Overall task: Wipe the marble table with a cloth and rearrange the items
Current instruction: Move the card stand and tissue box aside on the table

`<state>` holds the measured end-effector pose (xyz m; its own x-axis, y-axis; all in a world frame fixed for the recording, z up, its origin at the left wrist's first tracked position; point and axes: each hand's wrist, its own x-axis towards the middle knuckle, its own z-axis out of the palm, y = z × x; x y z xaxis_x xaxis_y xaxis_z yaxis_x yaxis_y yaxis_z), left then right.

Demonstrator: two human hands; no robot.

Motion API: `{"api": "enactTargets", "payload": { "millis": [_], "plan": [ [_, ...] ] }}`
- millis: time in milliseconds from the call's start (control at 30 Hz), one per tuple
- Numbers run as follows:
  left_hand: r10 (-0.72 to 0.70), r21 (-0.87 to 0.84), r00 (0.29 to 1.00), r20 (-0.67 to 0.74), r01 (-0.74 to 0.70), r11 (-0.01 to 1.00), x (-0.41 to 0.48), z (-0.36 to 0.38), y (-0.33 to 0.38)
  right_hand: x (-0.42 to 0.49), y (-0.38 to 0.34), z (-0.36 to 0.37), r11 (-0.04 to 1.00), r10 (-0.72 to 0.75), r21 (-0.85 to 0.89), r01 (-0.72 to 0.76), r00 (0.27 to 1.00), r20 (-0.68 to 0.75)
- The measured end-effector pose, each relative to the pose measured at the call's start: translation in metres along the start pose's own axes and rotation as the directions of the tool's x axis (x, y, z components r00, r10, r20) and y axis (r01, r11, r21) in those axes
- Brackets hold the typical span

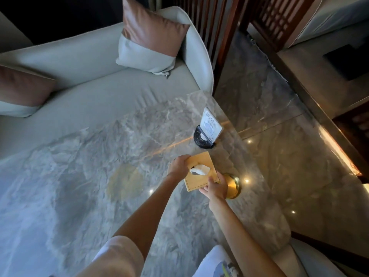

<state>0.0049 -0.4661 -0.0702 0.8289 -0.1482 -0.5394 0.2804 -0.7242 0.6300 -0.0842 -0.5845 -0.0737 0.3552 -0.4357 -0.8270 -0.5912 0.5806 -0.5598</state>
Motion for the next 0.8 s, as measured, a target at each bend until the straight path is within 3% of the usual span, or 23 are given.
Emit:
{"api": "enactTargets", "payload": {
  "millis": [267, 433, 533, 600, 667, 800],
  "plan": [
    [0.031, 0.008, 1.0, 0.004, -0.031, 0.999, -0.002, 0.003, 0.01, 0.013, 0.004, -0.005, 0.999, -0.027, -0.024, 0.027, 1.0, 0.003],
    [0.04, -0.106, 0.997, 0.068, -0.032, 0.994, -0.028, -0.008, -0.01, 0.01, 0.007, -0.021, 0.971, -0.066, -0.221, 0.095, 0.989, 0.136],
    [0.005, -0.152, 0.998, 0.065, 0.005, 0.988, -0.049, -0.02, -0.035, 0.005, 0.018, -0.037, 0.874, -0.222, -0.413, 0.256, 0.966, 0.129],
    [-0.047, -0.246, 0.999, 0.014, 0.049, 0.968, -0.069, -0.03, -0.059, -0.007, 0.02, -0.043, 0.724, -0.437, -0.549, 0.418, 0.893, 0.104],
    [-0.119, -0.348, 0.993, -0.027, 0.102, 0.932, -0.092, -0.038, -0.091, -0.026, 0.022, -0.045, 0.641, -0.544, -0.604, 0.473, 0.836, 0.077],
    [-0.211, -0.523, 0.977, -0.025, 0.167, 0.836, -0.155, -0.058, -0.156, -0.072, 0.048, -0.04, 0.654, -0.464, -0.581, 0.484, 0.864, 0.198]
  ]
}}
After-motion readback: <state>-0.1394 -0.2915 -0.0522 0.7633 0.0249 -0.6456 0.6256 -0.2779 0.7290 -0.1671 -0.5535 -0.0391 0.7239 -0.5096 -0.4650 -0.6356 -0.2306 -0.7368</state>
